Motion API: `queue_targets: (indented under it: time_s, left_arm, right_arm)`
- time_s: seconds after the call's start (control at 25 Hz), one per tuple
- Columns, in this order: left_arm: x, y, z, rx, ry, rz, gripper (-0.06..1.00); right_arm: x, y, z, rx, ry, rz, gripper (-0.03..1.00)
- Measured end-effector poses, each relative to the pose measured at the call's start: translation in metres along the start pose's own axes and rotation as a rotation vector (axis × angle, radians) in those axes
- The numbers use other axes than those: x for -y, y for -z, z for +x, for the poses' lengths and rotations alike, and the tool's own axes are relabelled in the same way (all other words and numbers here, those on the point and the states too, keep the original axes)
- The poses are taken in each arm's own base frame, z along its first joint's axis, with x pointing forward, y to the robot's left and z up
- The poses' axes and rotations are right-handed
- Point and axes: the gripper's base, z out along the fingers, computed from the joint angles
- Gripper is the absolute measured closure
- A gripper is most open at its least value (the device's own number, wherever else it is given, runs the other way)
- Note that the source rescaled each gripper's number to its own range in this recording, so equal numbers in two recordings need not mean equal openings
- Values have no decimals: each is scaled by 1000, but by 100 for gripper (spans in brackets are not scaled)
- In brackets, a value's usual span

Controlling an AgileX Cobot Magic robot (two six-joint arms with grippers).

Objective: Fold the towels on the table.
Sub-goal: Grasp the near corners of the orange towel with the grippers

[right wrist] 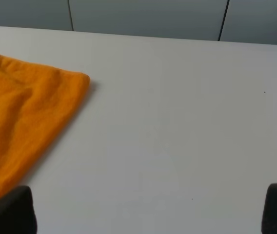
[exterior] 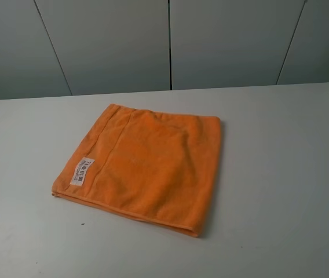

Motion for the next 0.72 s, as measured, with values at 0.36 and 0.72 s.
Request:
queue_targets:
  time_s: [0.36, 0.72]
  left_arm:
    - [0, 0, 0, 1, -4, 16, -6]
    - [3, -29, -13, -198, -103, 34, -6]
  right_arm:
    - [0, 0, 0, 0, -4, -3, -3]
    - [0, 0, -5, 34, 35, -4, -3]
